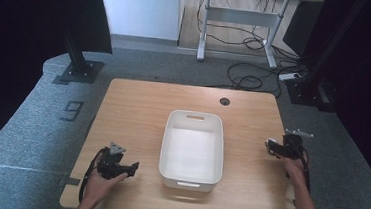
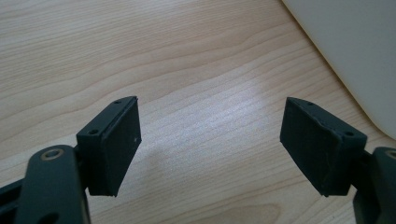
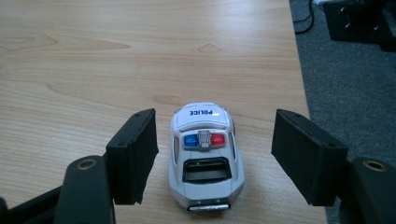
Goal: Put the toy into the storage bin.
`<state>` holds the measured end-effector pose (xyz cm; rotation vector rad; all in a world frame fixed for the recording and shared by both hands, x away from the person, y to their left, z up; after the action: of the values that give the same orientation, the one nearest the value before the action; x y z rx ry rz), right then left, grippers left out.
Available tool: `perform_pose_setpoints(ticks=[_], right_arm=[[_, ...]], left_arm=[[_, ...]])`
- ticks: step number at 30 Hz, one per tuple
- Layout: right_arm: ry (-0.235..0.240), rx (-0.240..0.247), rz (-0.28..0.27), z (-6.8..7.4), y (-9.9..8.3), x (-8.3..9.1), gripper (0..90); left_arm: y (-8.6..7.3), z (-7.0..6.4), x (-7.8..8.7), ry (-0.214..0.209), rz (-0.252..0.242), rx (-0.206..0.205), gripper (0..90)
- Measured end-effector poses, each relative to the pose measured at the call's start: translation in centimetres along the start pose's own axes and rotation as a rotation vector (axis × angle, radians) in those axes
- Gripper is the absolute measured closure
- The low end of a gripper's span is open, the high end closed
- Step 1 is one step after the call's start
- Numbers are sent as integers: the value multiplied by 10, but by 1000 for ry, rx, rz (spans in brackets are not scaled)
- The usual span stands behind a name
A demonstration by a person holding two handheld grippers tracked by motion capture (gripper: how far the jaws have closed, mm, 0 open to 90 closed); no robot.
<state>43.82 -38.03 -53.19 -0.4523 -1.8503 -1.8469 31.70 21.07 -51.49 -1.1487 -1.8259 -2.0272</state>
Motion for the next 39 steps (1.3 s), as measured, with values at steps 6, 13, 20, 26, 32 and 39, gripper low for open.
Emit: perform_pose_setpoints(ticks=[6,13,20,26,32,39], right_arm=[[-1,-11,21,1,-3,-10,322],[1,0,38,4,-7,-15,353],[-7,3,49,4,-8,-19,432],[-3,12,63,6,-9,-21,495],[4,6,74,5,-9,-19,499],[32,-13,65,8,-7,-12,499]], left_arm=[[0,0,0,-2,2,-2,212],[0,0,0,-3,5,-6,212],[-1,-1,0,-3,6,-7,212],[-1,-1,0,-3,4,-7,212],[-1,-1,1,-5,1,-10,213],[0,-2,2,-6,-2,-12,213]])
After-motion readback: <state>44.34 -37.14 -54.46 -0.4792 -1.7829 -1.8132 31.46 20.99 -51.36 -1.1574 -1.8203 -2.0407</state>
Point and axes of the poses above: each handheld gripper's, and its own axes: x roughly backward along the jaws, y roughly out of its top, z roughly to its left, the point moved 1 cm from there along -x, roughly forward along the jaws, and after that the axes turned 9 degrees about -z, right-handed, at the moved point
